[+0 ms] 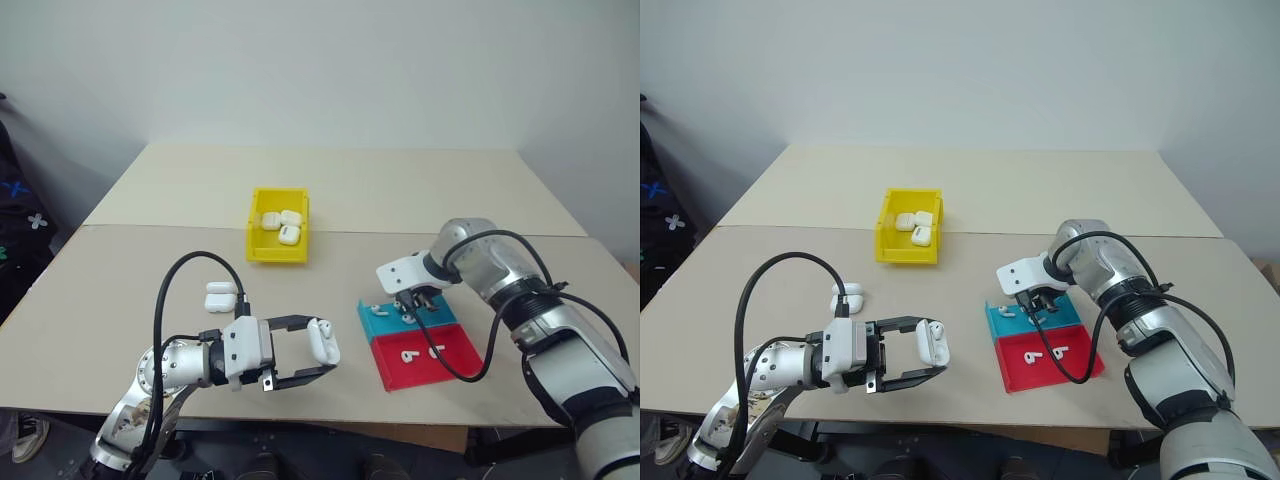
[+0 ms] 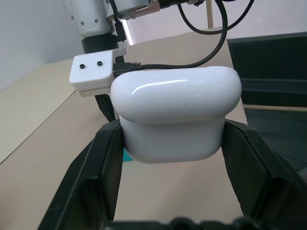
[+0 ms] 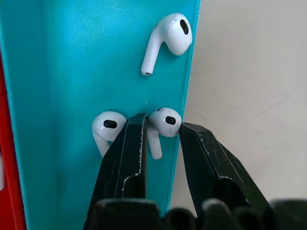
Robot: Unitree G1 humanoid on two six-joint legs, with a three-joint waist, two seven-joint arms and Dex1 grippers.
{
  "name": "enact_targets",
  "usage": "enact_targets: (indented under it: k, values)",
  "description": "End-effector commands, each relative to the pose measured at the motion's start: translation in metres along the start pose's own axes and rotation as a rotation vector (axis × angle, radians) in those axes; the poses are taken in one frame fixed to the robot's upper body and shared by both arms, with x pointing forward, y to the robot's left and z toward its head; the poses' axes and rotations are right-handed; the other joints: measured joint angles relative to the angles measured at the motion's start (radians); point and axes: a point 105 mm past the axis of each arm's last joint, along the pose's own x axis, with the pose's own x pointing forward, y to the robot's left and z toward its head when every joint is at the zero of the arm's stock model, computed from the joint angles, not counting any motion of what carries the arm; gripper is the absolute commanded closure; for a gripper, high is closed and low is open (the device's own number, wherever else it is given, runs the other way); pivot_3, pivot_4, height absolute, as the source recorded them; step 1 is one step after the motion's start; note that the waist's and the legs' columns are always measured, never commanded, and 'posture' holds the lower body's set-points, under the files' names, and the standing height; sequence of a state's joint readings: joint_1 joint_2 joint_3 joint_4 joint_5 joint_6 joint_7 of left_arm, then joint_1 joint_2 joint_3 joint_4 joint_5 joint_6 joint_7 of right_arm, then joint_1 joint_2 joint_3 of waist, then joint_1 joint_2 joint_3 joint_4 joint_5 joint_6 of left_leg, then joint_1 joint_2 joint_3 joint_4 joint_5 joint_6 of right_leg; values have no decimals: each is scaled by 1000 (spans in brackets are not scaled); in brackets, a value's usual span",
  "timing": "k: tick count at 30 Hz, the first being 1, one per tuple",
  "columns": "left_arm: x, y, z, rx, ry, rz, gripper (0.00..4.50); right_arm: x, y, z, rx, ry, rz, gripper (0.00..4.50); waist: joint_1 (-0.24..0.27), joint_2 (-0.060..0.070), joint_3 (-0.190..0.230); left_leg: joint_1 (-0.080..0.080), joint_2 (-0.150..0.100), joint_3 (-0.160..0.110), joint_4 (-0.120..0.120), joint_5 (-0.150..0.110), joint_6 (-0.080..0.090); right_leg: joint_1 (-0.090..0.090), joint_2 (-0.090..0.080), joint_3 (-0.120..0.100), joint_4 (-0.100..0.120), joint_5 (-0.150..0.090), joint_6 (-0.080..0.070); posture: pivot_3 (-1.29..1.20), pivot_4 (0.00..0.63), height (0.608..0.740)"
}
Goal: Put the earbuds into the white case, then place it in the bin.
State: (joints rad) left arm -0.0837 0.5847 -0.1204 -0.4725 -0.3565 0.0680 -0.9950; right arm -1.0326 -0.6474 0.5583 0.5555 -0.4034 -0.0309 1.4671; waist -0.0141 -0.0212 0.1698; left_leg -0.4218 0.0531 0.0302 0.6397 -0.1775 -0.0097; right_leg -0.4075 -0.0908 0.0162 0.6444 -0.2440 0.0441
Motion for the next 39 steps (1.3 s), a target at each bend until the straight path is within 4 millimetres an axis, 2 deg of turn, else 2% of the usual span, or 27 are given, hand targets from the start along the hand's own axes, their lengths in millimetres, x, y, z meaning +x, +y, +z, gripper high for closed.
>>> enact_targets:
  k: [1,10,16,21,24,27,39]
  values:
    - [2,3,11,45,-45,-7,1725,-19,-4,5,0,-44,-60,3101,0,0,0,0,0,0,0,0,0,0,0,0,0,0,0,0,150,740]
    - [5,4,11,48,-58,-20,1725,-37,-1,6,41,-88,-130,3101,0,0,0,0,0,0,0,0,0,0,0,0,0,0,0,0,150,740]
    - [5,5,11,47,-57,-25,1725,-32,-2,8,-8,-71,-136,3101,-1,0,0,0,0,0,0,0,0,0,0,0,0,0,0,0,150,740]
    - [5,6,11,46,-53,-18,1725,-28,-3,14,-142,-88,-126,3101,0,0,0,0,0,0,0,0,0,0,0,0,0,0,0,0,150,740]
    - [4,5,10,44,-51,-13,1725,-25,-1,13,-175,-81,-104,2500,0,0,0,0,0,0,0,0,0,0,0,0,0,0,0,0,150,740]
    - [4,4,11,42,-50,-9,1725,-24,-7,13,-171,-82,-134,1484,-1,0,0,0,0,0,0,0,0,0,0,0,0,0,0,0,150,740]
    - [3,3,9,45,-40,0,1725,-18,-16,13,-206,-72,-118,1484,-1,0,0,0,0,0,0,0,0,0,0,0,0,0,0,0,150,740]
